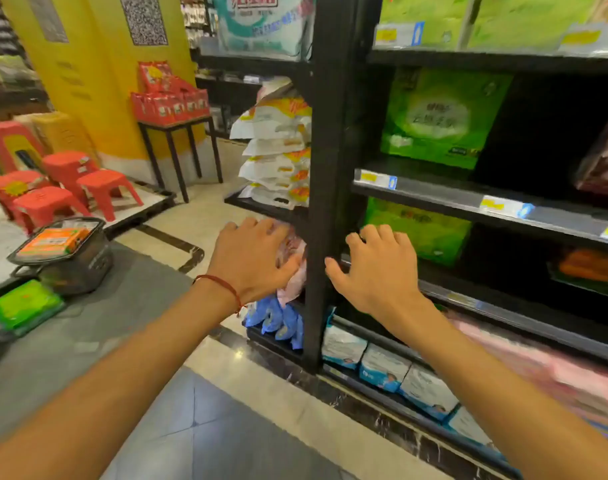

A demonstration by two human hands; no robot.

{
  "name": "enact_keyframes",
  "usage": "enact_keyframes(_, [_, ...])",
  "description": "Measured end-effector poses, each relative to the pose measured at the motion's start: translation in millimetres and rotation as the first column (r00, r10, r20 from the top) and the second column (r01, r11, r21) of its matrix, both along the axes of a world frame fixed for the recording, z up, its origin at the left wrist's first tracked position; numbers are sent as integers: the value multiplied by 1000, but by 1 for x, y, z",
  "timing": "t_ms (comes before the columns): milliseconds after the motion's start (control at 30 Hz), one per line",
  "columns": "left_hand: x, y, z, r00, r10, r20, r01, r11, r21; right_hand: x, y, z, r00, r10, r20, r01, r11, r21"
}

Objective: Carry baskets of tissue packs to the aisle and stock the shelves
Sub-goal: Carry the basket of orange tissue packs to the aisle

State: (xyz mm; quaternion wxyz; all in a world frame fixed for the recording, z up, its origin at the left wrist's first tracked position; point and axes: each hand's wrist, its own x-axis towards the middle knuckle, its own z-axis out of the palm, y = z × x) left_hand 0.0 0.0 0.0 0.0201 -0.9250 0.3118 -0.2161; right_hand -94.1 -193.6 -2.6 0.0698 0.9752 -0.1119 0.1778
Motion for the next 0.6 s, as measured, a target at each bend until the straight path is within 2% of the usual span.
enact_keyframes(67, [10, 28, -17, 996, 61, -59, -61, 998, -7, 19, 26, -11, 997, 49, -66, -48, 999, 18])
enact_keyframes(233, [50, 114, -64, 979, 174, -108, -176, 984, -11, 80, 102, -42, 977, 205, -58, -203, 978, 34])
enact_keyframes(367, [91, 185, -75, 951, 283, -128, -283, 959, 14, 148, 165, -57, 958, 287, -10, -285, 956, 65])
enact_keyframes(533, [156, 284, -80, 937, 323, -137, -330, 943, -33, 239, 252, -75, 933, 360, 15, -360, 930, 69])
enact_keyframes(600, [187, 326, -85, 928, 351, -128, -354, 935, -7, 273, 286, -82, 920, 390, 41, -392, 915, 92])
